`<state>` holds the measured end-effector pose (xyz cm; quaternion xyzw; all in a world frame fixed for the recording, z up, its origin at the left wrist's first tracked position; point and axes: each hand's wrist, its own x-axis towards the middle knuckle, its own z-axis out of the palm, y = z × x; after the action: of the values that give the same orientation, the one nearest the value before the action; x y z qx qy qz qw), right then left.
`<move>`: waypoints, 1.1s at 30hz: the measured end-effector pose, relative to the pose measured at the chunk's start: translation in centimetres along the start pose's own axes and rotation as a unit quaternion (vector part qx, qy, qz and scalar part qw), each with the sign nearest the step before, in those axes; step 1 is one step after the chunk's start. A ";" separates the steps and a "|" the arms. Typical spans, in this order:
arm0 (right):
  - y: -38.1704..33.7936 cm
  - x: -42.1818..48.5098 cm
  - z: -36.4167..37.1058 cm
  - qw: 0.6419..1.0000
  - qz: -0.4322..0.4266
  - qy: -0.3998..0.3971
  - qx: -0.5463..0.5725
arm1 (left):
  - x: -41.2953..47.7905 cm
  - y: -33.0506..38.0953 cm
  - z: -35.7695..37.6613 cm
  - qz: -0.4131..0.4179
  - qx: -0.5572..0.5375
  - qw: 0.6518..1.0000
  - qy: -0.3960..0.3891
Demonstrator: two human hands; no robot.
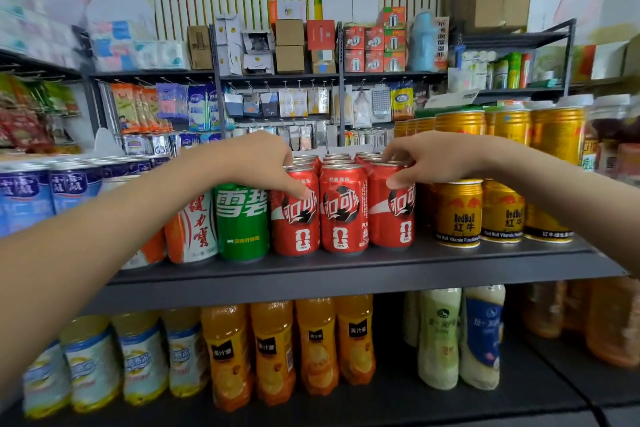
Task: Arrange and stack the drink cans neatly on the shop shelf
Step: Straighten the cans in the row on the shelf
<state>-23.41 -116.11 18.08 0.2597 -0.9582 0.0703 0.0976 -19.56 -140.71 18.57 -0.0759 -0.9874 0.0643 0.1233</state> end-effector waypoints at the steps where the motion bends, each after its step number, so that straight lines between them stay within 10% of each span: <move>1: -0.1 0.0 -0.3 1.000 -0.002 -0.013 0.001 | 0.0 -0.1 0.1 0.004 -0.005 1.000 0.003; 33: 0.4 6.9 -5.1 0.981 -0.068 -0.149 -0.101 | 7.4 -4.2 -1.7 0.063 -0.029 0.988 -0.135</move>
<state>-28.67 -118.14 24.57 0.3209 -0.9442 -0.0733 -0.0154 -26.78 -143.37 22.59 -0.1322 -0.9896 0.0532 -0.0173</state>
